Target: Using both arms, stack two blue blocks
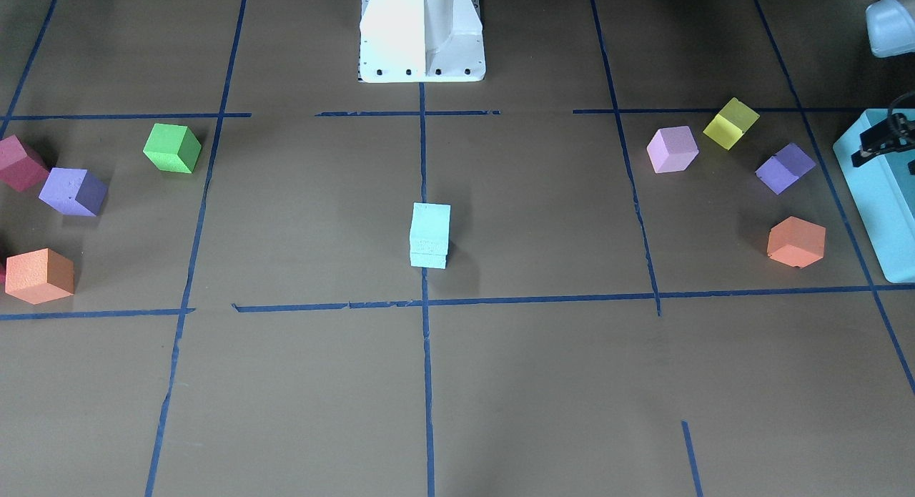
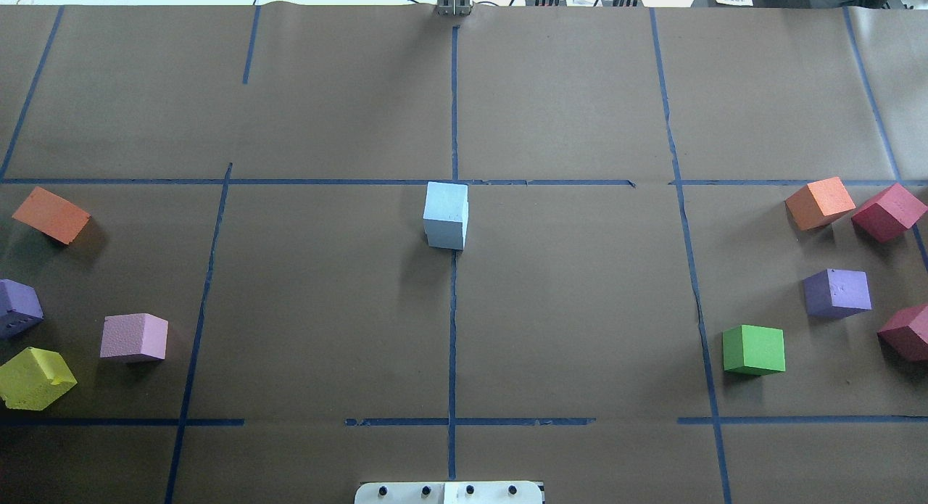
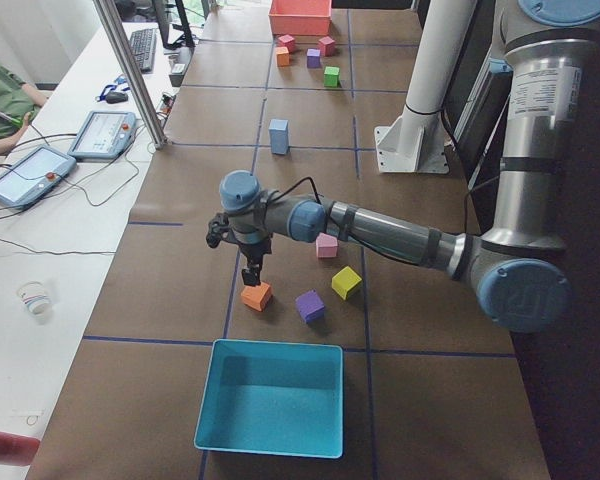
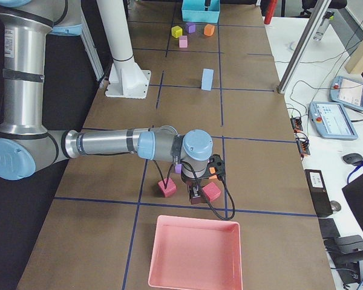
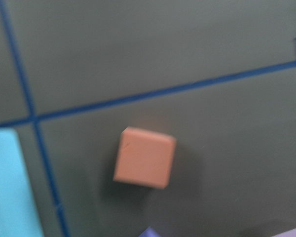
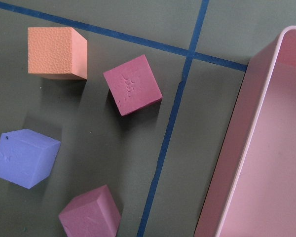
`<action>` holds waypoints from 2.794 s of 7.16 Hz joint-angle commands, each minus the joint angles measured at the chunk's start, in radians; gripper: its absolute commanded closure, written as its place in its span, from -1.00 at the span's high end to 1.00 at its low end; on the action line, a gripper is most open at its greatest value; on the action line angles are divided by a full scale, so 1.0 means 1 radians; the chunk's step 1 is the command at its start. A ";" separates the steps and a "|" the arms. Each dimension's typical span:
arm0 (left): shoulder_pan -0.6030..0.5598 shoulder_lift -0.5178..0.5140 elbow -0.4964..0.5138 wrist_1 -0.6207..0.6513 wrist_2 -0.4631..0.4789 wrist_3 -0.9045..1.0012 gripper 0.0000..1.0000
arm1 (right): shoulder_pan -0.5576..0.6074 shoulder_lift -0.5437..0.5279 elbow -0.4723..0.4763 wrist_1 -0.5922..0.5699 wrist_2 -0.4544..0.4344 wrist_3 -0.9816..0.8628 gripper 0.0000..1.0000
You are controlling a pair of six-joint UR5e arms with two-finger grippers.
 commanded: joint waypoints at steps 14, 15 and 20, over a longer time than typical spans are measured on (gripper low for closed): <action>-0.115 0.108 0.061 -0.004 0.073 0.129 0.99 | -0.043 0.002 -0.008 0.003 -0.002 -0.003 1.00; -0.117 0.108 0.061 -0.006 0.073 0.129 0.99 | -0.044 0.002 -0.008 0.002 -0.002 -0.003 1.00; -0.115 0.108 0.059 -0.006 0.072 0.131 0.99 | -0.049 0.002 -0.008 0.002 -0.002 -0.003 1.00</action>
